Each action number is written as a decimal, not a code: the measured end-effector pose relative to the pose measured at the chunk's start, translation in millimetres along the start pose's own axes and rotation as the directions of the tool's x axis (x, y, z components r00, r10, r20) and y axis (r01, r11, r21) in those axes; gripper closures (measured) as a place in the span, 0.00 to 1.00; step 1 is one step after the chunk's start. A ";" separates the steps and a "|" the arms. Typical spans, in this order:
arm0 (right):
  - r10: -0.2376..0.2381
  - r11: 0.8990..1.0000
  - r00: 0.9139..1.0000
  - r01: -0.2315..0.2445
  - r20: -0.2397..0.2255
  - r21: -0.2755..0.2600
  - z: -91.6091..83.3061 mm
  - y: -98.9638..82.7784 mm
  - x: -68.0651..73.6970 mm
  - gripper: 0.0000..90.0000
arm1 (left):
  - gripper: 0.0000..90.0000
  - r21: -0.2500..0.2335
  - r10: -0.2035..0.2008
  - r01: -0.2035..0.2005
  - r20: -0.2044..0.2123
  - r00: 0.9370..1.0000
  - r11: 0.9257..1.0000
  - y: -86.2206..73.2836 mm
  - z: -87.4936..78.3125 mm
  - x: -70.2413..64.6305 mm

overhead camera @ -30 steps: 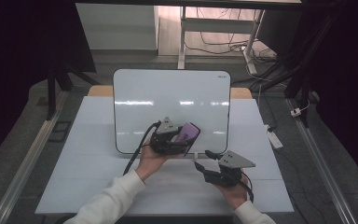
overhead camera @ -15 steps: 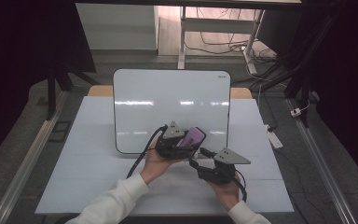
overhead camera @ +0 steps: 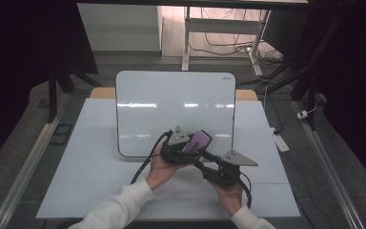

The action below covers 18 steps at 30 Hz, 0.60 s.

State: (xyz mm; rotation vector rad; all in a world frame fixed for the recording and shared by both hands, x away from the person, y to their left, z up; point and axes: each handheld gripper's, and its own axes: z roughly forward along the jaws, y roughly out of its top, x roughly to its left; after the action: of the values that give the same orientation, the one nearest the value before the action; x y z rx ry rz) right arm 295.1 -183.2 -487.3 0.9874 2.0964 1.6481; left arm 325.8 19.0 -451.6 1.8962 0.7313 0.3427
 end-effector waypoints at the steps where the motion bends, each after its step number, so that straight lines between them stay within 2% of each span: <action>1: 0.003 1.000 1.000 -0.003 0.003 0.003 0.3 -0.2 0.1 0.55 | 0.46 -0.002 -0.002 0.002 -0.001 1.000 1.000 -0.3 0.6 -0.8; 6: 0.016 1.000 1.000 -0.016 0.002 0.012 0.6 -0.9 -2.1 0.58 | 0.46 0.011 0.000 0.000 0.013 1.000 1.000 -1.3 1.6 -1.4; 11: 0.019 1.000 1.000 -0.020 0.012 0.011 -2.9 -0.4 -5.2 0.68 | 0.45 0.015 -0.011 0.011 0.034 0.999 1.000 -1.7 -0.2 -0.1; 18: -0.043 0.999 0.998 0.043 0.043 0.000 -7.8 4.2 -2.5 0.73 | 0.44 -0.008 -0.027 0.028 0.059 0.998 1.000 -0.2 -4.5 2.3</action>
State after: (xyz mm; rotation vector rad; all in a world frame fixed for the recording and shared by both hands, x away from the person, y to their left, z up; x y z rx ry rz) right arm 293.6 -190.2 -481.5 0.9619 2.0736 1.5926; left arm 325.1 23.8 -450.1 1.8781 0.7143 0.2711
